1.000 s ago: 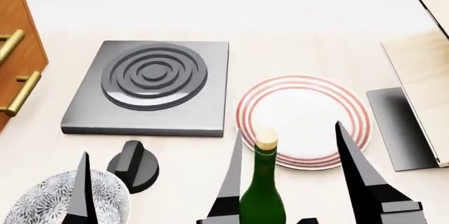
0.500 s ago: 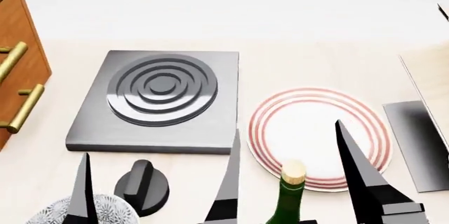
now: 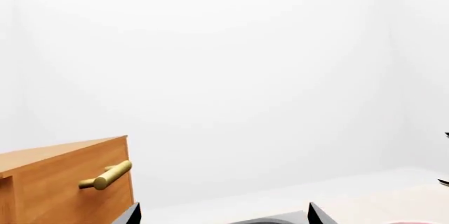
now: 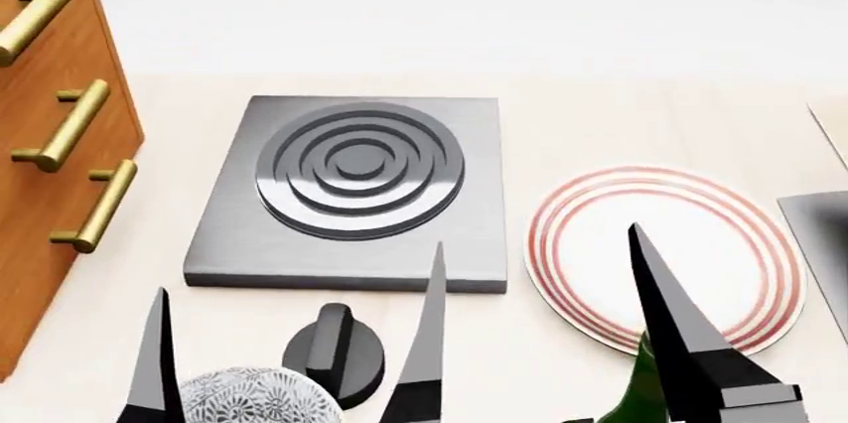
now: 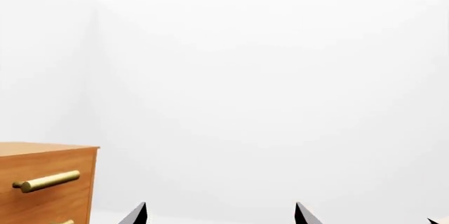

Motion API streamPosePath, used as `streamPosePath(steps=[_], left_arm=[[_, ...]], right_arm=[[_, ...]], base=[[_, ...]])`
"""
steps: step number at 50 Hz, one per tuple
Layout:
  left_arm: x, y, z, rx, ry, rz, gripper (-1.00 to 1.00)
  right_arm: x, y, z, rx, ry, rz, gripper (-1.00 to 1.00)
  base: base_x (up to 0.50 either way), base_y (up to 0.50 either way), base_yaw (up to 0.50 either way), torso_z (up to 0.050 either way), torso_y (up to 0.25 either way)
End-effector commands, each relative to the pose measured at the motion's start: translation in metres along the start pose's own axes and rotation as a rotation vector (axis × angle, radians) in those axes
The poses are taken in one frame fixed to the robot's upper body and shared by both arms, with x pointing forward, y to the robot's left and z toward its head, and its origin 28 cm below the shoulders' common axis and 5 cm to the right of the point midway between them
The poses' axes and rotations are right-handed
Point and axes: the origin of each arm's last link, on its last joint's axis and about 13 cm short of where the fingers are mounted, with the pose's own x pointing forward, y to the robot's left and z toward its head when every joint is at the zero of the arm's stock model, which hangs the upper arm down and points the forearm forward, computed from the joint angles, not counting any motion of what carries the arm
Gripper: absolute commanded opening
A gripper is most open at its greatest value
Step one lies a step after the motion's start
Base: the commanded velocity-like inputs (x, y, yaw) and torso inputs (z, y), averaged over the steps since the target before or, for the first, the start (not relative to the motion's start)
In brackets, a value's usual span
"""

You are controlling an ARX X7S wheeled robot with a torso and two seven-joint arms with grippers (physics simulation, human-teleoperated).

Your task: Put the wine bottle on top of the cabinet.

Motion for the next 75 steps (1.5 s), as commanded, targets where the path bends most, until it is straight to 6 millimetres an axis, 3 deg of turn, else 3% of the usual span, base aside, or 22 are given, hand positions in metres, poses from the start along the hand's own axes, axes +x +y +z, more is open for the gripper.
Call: streamPosePath(steps=[1,6,23,51,75], left_arm=[[0.0,0.0,0.0,-0.001,0.001,-0.002,1.0],[0.0,-0.001,0.0,-0.002,0.004,-0.006,1.0],[0.0,-0.001,0.002,-0.008,0.003,-0.005,1.0],[0.0,0.0,0.004,-0.006,-0.002,0.0,1.0],[-0.001,0.0,0.002,-0.005,0.001,-0.003,1.0]], right_arm=[[0.0,0.0,0.001,0.004,-0.003,-0.001,1.0],[0.0,-0.001,0.002,0.0,-0.004,-0.004,1.0],[0.009,-0.03,0.003,-0.133,0.009,-0.12,1.0],[-0.008,-0.037,-0.05,-0.106,0.162,-0.183,1.0],[-0.013,-0.037,-0.077,-0.111,0.235,-0.182,1.0]], base=[[0.0,0.0,0.0,0.0,0.0],[0.0,0.0,0.0,0.0,0.0],[0.0,0.0,0.0,0.0,0.0],[0.0,0.0,0.0,0.0,0.0],[0.0,0.0,0.0,0.0,0.0]])
